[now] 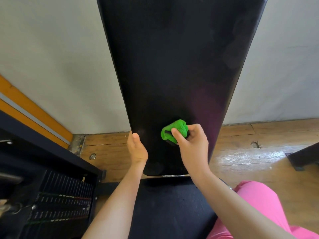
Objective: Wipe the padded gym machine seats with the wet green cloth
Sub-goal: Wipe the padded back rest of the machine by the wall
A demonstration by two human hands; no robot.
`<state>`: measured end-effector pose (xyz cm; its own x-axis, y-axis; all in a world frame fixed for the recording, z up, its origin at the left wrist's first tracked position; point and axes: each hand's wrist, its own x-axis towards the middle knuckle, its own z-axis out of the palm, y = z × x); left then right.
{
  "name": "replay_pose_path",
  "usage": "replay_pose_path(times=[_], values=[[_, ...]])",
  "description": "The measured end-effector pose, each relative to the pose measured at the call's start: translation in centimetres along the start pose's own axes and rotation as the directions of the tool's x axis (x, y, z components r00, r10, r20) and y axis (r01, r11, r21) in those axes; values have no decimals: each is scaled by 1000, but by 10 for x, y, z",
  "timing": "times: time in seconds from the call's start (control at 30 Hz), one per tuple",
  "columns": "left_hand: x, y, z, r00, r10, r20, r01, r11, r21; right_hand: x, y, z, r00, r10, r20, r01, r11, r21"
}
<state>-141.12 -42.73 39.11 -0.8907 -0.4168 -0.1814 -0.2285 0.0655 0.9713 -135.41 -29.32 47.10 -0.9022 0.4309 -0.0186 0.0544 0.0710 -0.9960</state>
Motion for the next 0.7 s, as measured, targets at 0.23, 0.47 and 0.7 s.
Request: replay_pose_path(times=[0.23,0.47,0.7], values=[[0,0,-4,997,-30,75,30,1000,-4,-11,26,8,996,91,23,-86,982,-169],[-1,0,-19,972,-79,222,68,996,58,-28,66,5,965,252,66,-211,904,-370],[6,19,-43,902,8,433,-45,996,75,-15,19,15,994,67,86,-49,979,-196]])
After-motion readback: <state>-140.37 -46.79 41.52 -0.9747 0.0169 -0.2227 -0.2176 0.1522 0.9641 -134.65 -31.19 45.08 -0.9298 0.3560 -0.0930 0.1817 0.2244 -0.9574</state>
